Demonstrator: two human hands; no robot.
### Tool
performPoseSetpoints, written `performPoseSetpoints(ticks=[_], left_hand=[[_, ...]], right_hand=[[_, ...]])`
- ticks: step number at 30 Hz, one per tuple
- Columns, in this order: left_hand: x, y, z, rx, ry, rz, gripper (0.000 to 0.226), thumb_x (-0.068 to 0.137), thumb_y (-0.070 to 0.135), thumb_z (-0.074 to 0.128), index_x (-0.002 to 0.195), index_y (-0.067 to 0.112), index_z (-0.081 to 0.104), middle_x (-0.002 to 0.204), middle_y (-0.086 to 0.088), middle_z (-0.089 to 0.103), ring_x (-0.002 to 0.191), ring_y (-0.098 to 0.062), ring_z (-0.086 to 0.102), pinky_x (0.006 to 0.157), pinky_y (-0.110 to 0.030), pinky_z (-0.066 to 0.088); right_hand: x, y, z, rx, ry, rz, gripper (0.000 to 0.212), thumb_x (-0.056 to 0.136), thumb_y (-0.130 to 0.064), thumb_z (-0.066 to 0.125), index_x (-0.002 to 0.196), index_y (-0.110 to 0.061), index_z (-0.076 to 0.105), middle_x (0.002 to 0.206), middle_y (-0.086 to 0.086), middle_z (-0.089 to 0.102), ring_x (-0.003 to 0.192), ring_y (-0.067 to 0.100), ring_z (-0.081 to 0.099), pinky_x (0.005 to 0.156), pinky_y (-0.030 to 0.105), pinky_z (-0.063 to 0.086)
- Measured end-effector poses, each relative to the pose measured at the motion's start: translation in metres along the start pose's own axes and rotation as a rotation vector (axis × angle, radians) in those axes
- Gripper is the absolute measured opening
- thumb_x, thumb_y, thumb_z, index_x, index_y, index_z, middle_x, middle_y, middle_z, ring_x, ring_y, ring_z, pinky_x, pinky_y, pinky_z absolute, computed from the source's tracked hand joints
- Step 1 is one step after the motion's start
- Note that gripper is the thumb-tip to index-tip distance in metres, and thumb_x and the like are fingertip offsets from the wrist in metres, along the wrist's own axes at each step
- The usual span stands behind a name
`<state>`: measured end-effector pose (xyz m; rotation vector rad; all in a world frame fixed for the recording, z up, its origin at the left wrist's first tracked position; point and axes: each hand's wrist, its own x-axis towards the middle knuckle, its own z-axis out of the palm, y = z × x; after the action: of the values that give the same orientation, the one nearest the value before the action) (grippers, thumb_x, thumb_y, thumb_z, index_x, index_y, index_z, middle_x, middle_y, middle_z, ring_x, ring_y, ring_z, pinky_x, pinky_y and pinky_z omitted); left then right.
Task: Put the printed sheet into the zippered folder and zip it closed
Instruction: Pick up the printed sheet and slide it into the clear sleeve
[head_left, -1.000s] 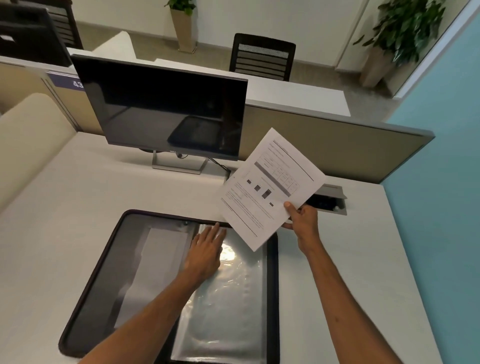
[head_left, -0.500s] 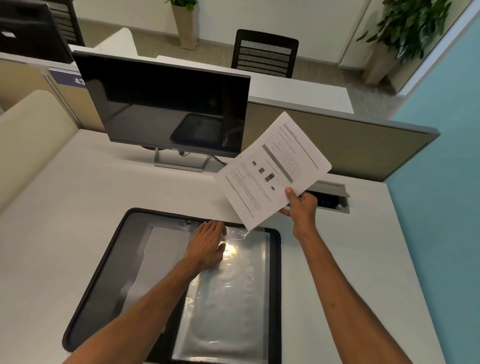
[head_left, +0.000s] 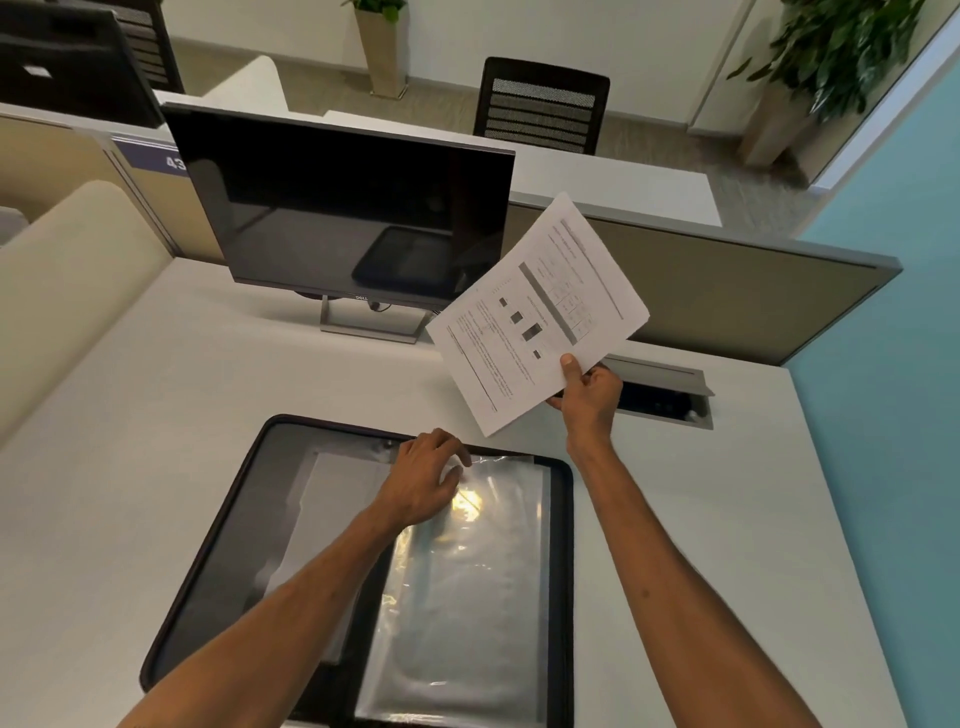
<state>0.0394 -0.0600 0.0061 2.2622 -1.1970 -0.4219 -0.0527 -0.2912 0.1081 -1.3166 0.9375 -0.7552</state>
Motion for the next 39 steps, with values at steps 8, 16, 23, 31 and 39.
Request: performPoseSetpoints(ticks=[8, 16, 23, 31, 39], left_hand=[[-0.003, 0.003, 0.007, 0.038, 0.045, 0.049, 0.016, 0.103, 0.028, 0.056, 0.110, 0.037, 0.067, 0.125, 0.015, 0.068, 0.122, -0.014, 0.057, 0.107, -0.038, 0.039], [-0.004, -0.001, 0.005, 0.045, 0.046, 0.043, 0.015, 0.104, 0.028, 0.059, 0.113, 0.035, 0.068, 0.134, 0.012, 0.069, 0.129, -0.017, 0.059, 0.111, -0.042, 0.043], [0.001, 0.002, 0.008, 0.048, 0.037, 0.022, 0.013, 0.105, 0.028, 0.060, 0.116, 0.030, 0.068, 0.128, 0.008, 0.071, 0.120, -0.017, 0.062, 0.112, -0.041, 0.046], [0.008, 0.001, 0.010, 0.116, 0.005, 0.014, 0.020, 0.099, 0.031, 0.067, 0.119, 0.032, 0.067, 0.133, 0.010, 0.068, 0.126, -0.017, 0.057, 0.108, -0.040, 0.044], [0.004, -0.004, 0.020, 0.275, 0.098, -0.023, 0.014, 0.098, 0.026, 0.070, 0.112, 0.026, 0.067, 0.121, 0.005, 0.065, 0.113, -0.022, 0.058, 0.094, -0.039, 0.050]], right_hand=[[-0.009, 0.019, 0.016, -0.173, -0.121, -0.042, 0.013, 0.103, -0.026, 0.067, 0.095, -0.037, 0.067, 0.103, -0.001, 0.078, 0.092, 0.017, 0.078, 0.077, 0.048, 0.067], [-0.010, 0.028, 0.008, -0.195, -0.200, 0.007, 0.012, 0.103, -0.023, 0.066, 0.115, -0.023, 0.067, 0.108, 0.001, 0.078, 0.094, 0.016, 0.077, 0.074, 0.040, 0.067], [-0.008, 0.023, -0.010, -0.272, -0.328, 0.026, 0.017, 0.103, -0.024, 0.067, 0.119, -0.020, 0.064, 0.109, 0.001, 0.077, 0.097, 0.017, 0.076, 0.068, 0.036, 0.067], [0.004, 0.023, -0.026, -0.374, -0.370, 0.083, 0.020, 0.102, -0.024, 0.067, 0.121, -0.017, 0.064, 0.114, 0.002, 0.075, 0.102, 0.020, 0.075, 0.075, 0.047, 0.067], [0.017, 0.025, -0.032, -0.386, -0.374, 0.166, 0.024, 0.101, -0.020, 0.069, 0.123, -0.013, 0.062, 0.118, 0.003, 0.073, 0.099, 0.017, 0.073, 0.071, 0.044, 0.065]])
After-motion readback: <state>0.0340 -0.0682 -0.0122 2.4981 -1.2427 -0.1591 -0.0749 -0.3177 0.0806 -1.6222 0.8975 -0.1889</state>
